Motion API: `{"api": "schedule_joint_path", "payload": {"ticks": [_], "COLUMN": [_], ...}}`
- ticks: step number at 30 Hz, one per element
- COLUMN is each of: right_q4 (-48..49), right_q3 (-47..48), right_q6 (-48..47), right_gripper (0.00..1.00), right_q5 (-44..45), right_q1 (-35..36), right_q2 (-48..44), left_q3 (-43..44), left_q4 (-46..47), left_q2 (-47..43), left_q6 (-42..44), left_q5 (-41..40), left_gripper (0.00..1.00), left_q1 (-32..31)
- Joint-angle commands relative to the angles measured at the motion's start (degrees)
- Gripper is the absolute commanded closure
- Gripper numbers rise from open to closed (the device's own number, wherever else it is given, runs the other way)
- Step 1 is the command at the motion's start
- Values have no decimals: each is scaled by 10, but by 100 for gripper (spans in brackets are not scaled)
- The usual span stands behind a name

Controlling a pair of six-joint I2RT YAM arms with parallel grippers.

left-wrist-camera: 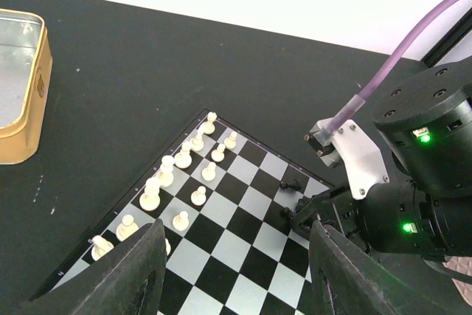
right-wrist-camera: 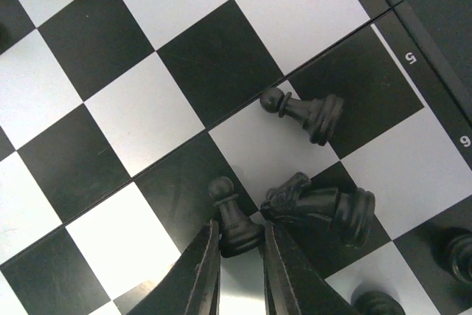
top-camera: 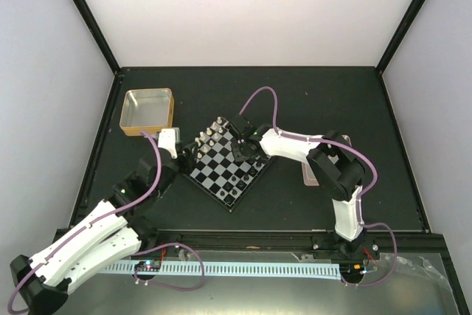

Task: Set up the chess pieces on the board
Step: Pick up the chess piece from the chessboard, then place the chess piece on the chessboard.

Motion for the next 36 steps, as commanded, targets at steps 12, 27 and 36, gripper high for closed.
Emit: {"api": "schedule_joint_path", "payload": {"ticks": [12,27,36], "right_q4": [71,394,453], "right_q3": [-29,-236,-280], "right_q6": [-21,-73,-69], "right_gripper": [87,87,87], "right_q5": [-49,-258,-316], "right_q1": [-2,-3,-2], "right_q2": [-39,-248,-296], "left_q3": [-11,11,29], "left_q4": [18,115,167], "left_q2": [19,93,137], "left_q6": [-23,-165,-178], "left_q5": [45,372,421], "left_gripper": [43,33,51], "left_q1": [13,77,94]}}
